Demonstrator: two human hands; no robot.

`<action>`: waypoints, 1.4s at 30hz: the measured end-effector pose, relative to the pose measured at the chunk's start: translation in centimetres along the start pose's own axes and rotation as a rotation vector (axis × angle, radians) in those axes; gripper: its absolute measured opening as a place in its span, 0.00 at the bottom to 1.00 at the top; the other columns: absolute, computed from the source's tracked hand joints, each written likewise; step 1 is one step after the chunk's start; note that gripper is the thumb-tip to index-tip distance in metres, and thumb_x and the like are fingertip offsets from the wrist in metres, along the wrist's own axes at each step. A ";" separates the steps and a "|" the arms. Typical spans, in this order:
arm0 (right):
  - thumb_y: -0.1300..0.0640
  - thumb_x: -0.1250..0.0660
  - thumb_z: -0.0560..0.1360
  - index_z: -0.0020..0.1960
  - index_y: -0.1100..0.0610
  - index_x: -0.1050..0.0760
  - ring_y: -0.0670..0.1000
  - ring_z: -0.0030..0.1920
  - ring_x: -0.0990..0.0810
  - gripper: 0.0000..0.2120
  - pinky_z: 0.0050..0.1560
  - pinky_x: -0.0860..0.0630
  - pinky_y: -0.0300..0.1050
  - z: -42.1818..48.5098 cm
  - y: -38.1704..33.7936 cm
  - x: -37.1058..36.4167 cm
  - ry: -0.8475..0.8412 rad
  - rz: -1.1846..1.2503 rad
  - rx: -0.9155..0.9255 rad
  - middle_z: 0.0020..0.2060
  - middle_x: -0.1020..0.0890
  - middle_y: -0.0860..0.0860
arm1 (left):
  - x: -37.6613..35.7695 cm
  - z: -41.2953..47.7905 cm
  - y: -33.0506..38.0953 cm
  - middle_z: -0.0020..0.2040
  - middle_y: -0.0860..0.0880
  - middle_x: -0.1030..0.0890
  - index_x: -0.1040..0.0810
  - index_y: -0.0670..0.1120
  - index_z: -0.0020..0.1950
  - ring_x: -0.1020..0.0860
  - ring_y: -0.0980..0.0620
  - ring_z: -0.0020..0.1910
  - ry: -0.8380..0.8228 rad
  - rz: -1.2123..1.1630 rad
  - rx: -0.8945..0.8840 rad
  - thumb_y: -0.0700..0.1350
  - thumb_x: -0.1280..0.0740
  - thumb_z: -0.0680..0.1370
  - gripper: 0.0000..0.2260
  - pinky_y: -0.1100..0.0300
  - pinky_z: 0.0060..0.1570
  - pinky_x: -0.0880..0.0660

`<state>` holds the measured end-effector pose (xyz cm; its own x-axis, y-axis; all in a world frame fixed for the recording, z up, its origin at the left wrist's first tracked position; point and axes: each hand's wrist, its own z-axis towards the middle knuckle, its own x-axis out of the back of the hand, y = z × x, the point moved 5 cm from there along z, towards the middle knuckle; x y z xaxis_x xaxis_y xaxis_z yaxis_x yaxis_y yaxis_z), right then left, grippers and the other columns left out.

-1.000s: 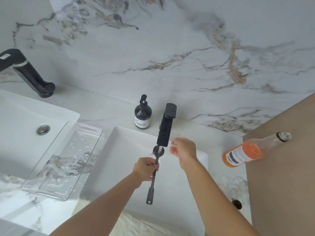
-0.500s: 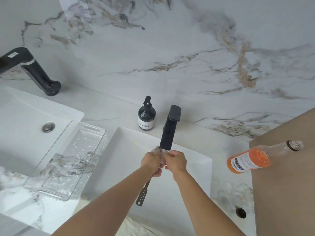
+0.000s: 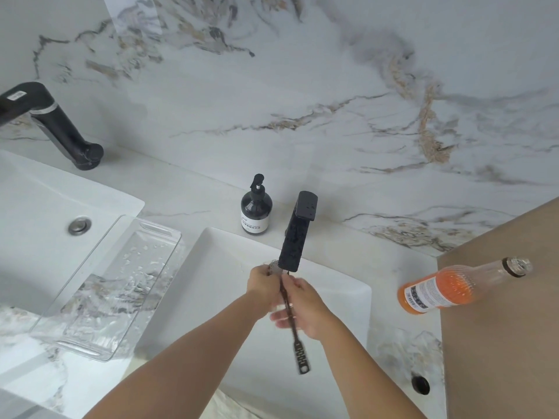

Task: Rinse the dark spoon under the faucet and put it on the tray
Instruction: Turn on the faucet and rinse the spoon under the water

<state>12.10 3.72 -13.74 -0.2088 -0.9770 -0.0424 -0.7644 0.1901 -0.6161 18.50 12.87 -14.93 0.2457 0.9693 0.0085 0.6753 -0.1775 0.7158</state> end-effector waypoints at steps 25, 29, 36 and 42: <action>0.45 0.44 0.80 0.39 0.51 0.27 0.52 0.37 0.28 0.16 0.40 0.31 0.47 0.2 -5.2 3.4 0.123 -0.916 0.367 0.36 0.25 0.49 | -0.9 0.0 0.1 0.26 0.49 0.35 0.31 0.45 0.34 0.43 0.53 0.21 -0.186 0.009 0.053 0.42 0.44 0.82 0.16 0.65 0.22 0.48; 0.43 0.49 0.79 0.34 0.49 0.32 0.52 0.33 0.27 0.19 0.33 0.32 0.48 -0.5 -0.7 0.3 0.356 -0.693 0.343 0.31 0.24 0.46 | -0.9 0.2 -1.8 0.27 0.48 0.32 0.27 0.45 0.37 0.38 0.51 0.21 0.001 -0.067 0.130 0.41 0.41 0.80 0.11 0.68 0.19 0.43; 0.47 0.42 0.80 0.30 0.51 0.37 0.53 0.37 0.32 0.21 0.38 0.36 0.46 0.2 -4.8 4.1 -0.043 -1.126 0.374 0.29 0.32 0.47 | 0.5 0.0 -1.2 0.30 0.48 0.35 0.33 0.45 0.37 0.41 0.51 0.26 -0.290 0.348 0.024 0.51 0.38 0.80 0.15 0.66 0.22 0.44; 0.43 0.41 0.79 0.41 0.52 0.22 0.57 0.46 0.24 0.16 0.49 0.28 0.51 -1.4 -6.6 4.9 0.290 -1.372 0.426 0.42 0.19 0.53 | -0.5 0.2 -0.9 0.28 0.47 0.34 0.30 0.41 0.43 0.37 0.55 0.16 -0.226 0.285 0.072 0.41 0.43 0.82 0.09 0.71 0.19 0.40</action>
<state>15.31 -2.21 -8.80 0.3657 -0.3007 0.8808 -0.2367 -0.9453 -0.2244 17.87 12.51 -15.69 0.5732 0.8184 0.0403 0.6025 -0.4542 0.6562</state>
